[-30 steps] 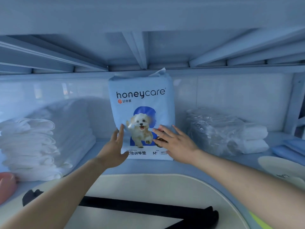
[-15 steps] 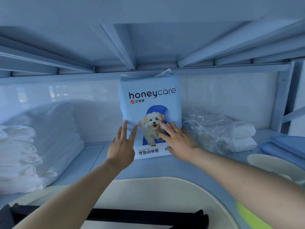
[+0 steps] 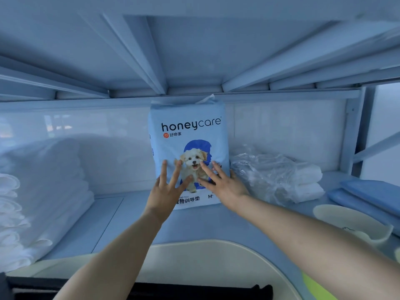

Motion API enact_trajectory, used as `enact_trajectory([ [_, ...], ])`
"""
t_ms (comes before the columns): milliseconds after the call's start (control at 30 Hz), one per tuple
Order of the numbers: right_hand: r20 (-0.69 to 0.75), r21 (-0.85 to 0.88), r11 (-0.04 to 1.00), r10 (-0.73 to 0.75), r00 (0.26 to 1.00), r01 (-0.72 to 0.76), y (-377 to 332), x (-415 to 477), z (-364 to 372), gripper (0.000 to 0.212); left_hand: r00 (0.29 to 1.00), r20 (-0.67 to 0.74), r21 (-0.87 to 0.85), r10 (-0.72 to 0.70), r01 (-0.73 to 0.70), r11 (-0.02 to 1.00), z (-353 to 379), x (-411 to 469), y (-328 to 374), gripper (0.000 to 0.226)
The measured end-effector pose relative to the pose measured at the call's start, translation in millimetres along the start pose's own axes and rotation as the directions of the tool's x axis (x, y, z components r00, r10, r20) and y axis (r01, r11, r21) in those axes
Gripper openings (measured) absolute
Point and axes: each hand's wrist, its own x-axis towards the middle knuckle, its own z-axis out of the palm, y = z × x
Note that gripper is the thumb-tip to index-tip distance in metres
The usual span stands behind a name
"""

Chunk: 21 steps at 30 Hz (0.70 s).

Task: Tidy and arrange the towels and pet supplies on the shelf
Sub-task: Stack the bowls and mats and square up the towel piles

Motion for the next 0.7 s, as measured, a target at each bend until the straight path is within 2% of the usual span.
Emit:
enact_trajectory([
  [133,0.073,0.026,0.999,0.03,0.997,-0.032,0,14,-6,0.086,0.992,0.092,0.027,0.082,-0.085,0.996,-2,11,-5,0.097],
  [333,0.084,0.096,0.995,0.01,0.996,-0.018,-4,10,-9,0.079,0.979,0.177,-0.117,0.096,-0.076,0.99,-24,2,-19,0.077],
  [500,-0.007,0.311,0.95,-0.033,0.999,0.033,-6,-10,-18,0.069,0.982,0.17,-0.27,0.081,-0.033,0.962,-43,-14,-20,0.065],
  [700,-0.024,0.53,0.848,-0.01,1.0,0.021,3,-51,-42,0.058,0.984,0.17,-0.491,0.047,0.044,0.87,-68,-28,-7,0.041],
])
